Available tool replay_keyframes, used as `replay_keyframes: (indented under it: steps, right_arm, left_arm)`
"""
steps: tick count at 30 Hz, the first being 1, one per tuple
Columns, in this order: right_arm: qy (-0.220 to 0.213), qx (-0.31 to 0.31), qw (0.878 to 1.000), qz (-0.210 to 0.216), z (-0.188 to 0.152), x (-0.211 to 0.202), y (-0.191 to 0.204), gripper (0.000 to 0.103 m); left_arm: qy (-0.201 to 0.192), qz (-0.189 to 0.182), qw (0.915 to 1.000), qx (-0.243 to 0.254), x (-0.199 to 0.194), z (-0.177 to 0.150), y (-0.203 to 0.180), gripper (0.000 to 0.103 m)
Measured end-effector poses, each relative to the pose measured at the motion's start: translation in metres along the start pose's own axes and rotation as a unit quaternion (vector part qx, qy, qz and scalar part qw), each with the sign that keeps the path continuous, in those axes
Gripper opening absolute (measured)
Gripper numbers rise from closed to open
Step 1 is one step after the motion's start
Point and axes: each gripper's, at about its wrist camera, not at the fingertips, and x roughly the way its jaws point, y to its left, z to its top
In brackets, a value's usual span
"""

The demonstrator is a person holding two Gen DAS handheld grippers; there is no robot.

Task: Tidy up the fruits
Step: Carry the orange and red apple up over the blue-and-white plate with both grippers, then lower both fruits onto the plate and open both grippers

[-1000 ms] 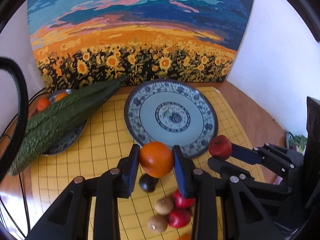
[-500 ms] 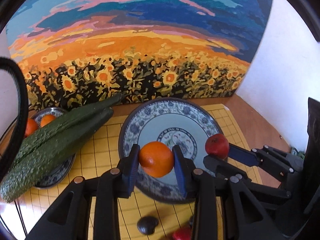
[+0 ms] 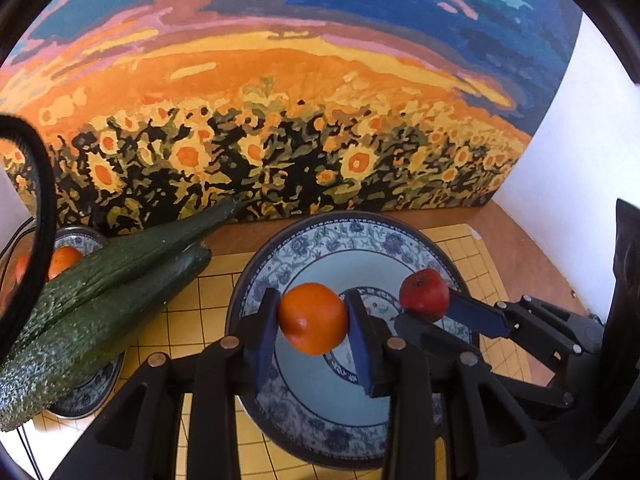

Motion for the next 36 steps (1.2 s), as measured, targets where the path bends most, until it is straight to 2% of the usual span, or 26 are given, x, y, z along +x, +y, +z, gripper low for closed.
replay_keyframes:
  steps: [23, 30, 32, 36]
  right_arm:
    - [0.012, 0.002, 1.000, 0.000, -0.001, 0.017, -0.004, 0.032]
    - [0.017, 0.010, 1.000, -0.002, 0.000, 0.018, -0.004, 0.034]
    - [0.017, 0.016, 1.000, 0.002, 0.000, 0.017, -0.005, 0.042]
    - [0.013, 0.022, 1.000, 0.005, -0.002, 0.011, -0.007, 0.048]
  left_arm:
    - [0.013, 0.001, 0.9999, -0.002, 0.019, 0.003, 0.003, 0.035]
    - [0.011, -0.002, 0.9999, -0.001, 0.018, 0.005, -0.002, 0.055]
    - [0.010, -0.002, 0.9999, 0.001, 0.015, 0.005, -0.003, 0.057]
    - [0.008, -0.003, 1.0000, 0.003, 0.011, 0.005, -0.005, 0.060]
